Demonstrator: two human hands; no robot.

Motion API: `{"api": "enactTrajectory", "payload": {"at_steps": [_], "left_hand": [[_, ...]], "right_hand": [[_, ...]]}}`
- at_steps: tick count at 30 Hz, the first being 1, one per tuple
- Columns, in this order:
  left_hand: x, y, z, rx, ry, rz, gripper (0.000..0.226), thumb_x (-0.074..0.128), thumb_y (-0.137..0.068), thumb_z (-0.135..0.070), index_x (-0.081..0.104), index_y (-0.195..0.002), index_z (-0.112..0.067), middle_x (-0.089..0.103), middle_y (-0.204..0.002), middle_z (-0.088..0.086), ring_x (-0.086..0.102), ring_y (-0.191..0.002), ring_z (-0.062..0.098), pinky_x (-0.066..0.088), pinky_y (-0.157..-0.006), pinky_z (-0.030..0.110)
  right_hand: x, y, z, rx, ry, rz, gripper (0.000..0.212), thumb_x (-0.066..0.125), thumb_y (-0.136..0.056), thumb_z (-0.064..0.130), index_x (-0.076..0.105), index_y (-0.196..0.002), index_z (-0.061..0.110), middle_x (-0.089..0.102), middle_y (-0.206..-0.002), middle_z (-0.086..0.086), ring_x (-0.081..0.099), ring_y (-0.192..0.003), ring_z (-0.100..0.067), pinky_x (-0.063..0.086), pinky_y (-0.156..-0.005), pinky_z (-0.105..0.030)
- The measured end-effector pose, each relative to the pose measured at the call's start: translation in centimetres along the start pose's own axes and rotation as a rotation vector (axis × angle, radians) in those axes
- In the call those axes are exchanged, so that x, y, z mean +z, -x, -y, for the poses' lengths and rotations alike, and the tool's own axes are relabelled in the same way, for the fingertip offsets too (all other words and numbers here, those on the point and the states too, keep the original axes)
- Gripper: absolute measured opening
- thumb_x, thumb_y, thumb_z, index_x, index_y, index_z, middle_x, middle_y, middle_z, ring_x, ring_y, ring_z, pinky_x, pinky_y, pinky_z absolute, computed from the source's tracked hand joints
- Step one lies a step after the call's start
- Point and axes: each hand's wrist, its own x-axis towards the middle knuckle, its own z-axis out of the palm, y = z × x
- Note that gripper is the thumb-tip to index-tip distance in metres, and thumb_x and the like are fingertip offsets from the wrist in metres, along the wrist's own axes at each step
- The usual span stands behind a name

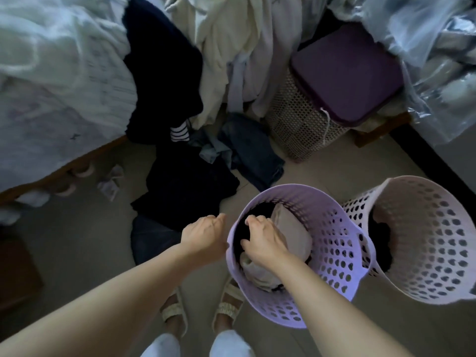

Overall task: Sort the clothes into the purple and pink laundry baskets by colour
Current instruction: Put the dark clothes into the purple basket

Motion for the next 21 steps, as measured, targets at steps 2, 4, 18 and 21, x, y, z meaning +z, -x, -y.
{"api": "enactTrajectory", "payload": {"at_steps": [2, 4, 18, 21], "left_hand": [[0.2, 0.1, 2.0, -0.021, 0.038, -0.006, 0.05, 0.056, -0.088, -0.03, 0.039, -0.135, -0.021, 0.052, -0.127, 0.001, 0.053, -0.116, 0.022, 0.046, -0.08, 0.032], [0.5, 0.5, 5.0, -0.05, 0.084, -0.011, 0.053, 0.057, -0.089, -0.03, 0.037, -0.137, -0.022, 0.049, -0.13, 0.001, 0.052, -0.117, 0.022, 0.046, -0.078, 0.033], [5.4, -2.9, 21.6, -0.235, 0.253, -0.007, 0.052, 0.056, -0.09, -0.029, 0.037, -0.138, -0.022, 0.046, -0.133, 0.002, 0.05, -0.12, 0.021, 0.045, -0.086, 0.033], [8.5, -6.1, 22.9, -0.257, 0.287, 0.009, 0.051, 0.059, -0.09, -0.03, 0.039, -0.136, -0.02, 0.045, -0.133, 0.003, 0.048, -0.121, 0.022, 0.045, -0.089, 0.034]], "right_hand": [[0.6, -0.5, 1.6, -0.007, 0.033, 0.017, 0.04, 0.052, -0.092, 0.022, 0.044, -0.129, 0.011, 0.047, -0.131, -0.011, 0.04, -0.125, -0.029, 0.039, -0.097, -0.038], [1.7, -1.3, 4.1, -0.029, 0.065, 0.029, 0.041, 0.054, -0.092, 0.024, 0.044, -0.129, 0.011, 0.047, -0.131, -0.01, 0.04, -0.126, -0.029, 0.038, -0.098, -0.037], [12.7, -10.2, 15.6, -0.169, 0.212, 0.17, 0.043, 0.052, -0.094, 0.026, 0.041, -0.133, 0.013, 0.045, -0.135, -0.008, 0.039, -0.127, -0.025, 0.039, -0.098, -0.035], [15.6, -13.6, 15.3, -0.197, 0.261, 0.193, 0.043, 0.052, -0.094, 0.024, 0.04, -0.134, 0.012, 0.046, -0.133, -0.009, 0.041, -0.124, -0.026, 0.04, -0.095, -0.035]]}}
